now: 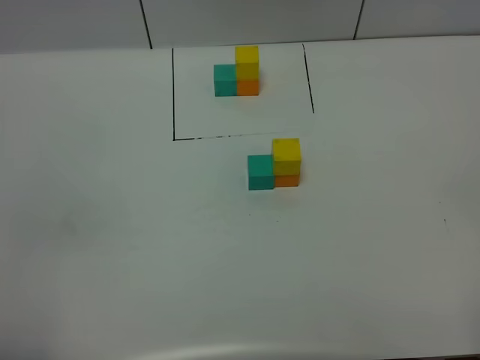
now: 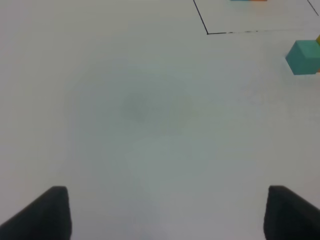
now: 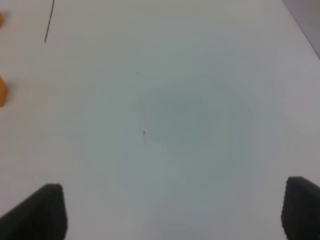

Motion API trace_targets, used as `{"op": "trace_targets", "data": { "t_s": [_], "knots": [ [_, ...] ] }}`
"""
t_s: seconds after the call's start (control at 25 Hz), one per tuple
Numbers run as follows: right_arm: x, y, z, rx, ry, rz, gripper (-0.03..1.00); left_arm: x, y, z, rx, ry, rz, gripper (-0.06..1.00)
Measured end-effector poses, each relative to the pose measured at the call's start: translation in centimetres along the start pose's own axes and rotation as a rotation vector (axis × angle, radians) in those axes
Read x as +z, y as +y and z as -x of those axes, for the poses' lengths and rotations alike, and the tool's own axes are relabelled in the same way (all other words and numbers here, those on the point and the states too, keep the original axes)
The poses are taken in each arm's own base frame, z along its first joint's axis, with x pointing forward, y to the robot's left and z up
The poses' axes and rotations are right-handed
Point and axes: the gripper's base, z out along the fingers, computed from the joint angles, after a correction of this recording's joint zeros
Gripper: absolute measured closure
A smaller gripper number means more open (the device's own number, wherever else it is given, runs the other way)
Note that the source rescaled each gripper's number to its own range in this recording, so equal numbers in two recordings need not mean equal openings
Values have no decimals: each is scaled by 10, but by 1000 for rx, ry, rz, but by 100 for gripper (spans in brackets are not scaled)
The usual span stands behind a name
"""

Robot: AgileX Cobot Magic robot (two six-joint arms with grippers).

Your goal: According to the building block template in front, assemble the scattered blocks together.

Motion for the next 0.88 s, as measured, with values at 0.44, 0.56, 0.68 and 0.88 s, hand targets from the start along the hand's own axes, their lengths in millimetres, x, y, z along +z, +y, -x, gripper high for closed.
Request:
{"op": "trace_targets", "data": {
  "t_s": [0.44,0.56,0.68,0.88],
  "knots": [
    [0,0,0,0,1,-1,0,0,0,0,0,0,0,28],
    [0,0,0,7,1,-14,0,0,0,0,0,0,0,28],
    [0,0,0,14,0,-29,0,0,0,0,0,0,0,28],
    [0,0,0,16,0,-35,0,0,0,0,0,0,0,28]
  ]
}}
